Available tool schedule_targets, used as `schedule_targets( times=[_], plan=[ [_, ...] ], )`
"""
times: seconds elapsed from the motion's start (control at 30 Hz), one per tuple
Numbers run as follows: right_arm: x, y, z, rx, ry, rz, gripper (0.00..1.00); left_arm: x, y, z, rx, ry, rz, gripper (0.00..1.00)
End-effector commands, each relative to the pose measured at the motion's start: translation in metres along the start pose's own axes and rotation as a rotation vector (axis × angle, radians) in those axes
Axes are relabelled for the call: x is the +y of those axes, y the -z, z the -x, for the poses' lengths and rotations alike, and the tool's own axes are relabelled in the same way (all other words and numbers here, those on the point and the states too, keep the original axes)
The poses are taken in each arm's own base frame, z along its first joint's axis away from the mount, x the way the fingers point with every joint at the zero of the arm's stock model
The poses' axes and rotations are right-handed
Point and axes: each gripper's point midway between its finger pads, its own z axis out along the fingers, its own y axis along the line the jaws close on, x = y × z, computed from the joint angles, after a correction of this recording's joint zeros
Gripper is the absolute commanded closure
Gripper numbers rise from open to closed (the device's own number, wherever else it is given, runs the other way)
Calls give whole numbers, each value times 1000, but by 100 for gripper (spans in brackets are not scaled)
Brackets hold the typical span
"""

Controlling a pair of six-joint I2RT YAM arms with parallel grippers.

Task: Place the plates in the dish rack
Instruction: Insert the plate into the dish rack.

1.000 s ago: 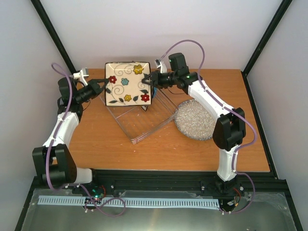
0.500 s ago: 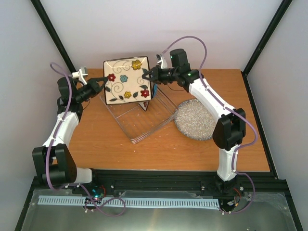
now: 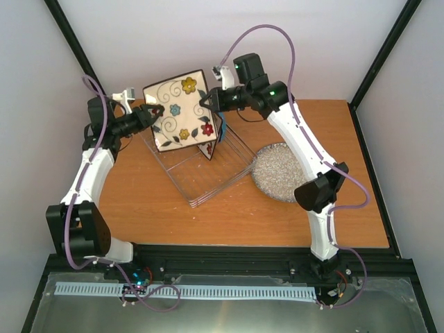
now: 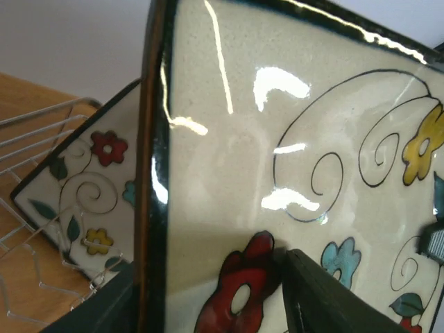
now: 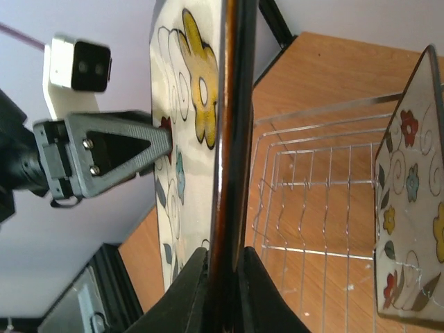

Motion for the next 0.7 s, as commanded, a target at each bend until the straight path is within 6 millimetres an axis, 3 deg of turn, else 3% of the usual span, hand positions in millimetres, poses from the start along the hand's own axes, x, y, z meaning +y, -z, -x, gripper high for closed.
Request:
schedule_targets(
  times=[0.0, 0.23, 0.43, 0.67],
  plan=[
    [77, 20, 1, -35, 210, 143, 97, -14, 0, 6, 21, -43, -39, 49],
    [82, 42, 28, -153, 248, 107, 97, 4, 11, 22, -13, -25, -2, 35],
    [68, 53, 44, -207, 256, 45, 97, 15, 16, 29, -33, -25, 46, 29],
    [44, 53, 56, -250, 335, -103, 97, 45, 49, 56, -120, -2, 147, 15]
  ],
)
